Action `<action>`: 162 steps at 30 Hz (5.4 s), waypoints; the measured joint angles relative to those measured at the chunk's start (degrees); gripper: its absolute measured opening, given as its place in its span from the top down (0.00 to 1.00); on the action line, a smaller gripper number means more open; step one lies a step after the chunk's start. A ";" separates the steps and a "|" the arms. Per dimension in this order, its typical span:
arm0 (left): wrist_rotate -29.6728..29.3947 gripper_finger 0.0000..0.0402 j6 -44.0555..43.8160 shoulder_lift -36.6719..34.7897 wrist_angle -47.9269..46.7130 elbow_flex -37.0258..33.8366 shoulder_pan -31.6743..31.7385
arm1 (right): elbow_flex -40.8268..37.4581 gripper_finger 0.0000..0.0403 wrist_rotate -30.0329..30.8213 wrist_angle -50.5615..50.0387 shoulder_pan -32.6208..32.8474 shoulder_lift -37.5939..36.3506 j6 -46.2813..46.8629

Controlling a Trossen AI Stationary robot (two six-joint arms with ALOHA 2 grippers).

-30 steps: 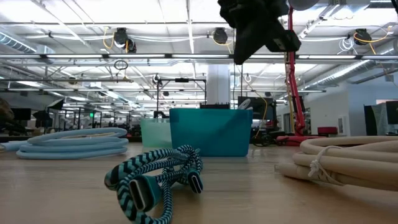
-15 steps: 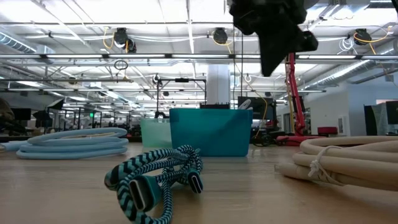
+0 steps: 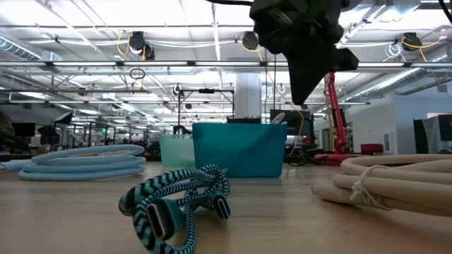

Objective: Pick & Place USB Port
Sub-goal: Put the white charger cable into the blue bin

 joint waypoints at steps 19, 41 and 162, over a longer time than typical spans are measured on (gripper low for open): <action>-0.02 0.73 0.43 0.02 -0.07 0.00 -0.07 | 0.04 1.00 2.67 2.83 -0.16 3.48 0.79; 0.00 0.73 0.37 0.02 -0.11 0.00 -0.28 | -0.16 1.00 7.58 4.72 -3.33 5.58 -2.13; 0.15 0.73 -3.47 0.00 -10.88 0.00 -1.02 | 4.57 1.00 14.56 17.83 -9.88 17.13 -53.44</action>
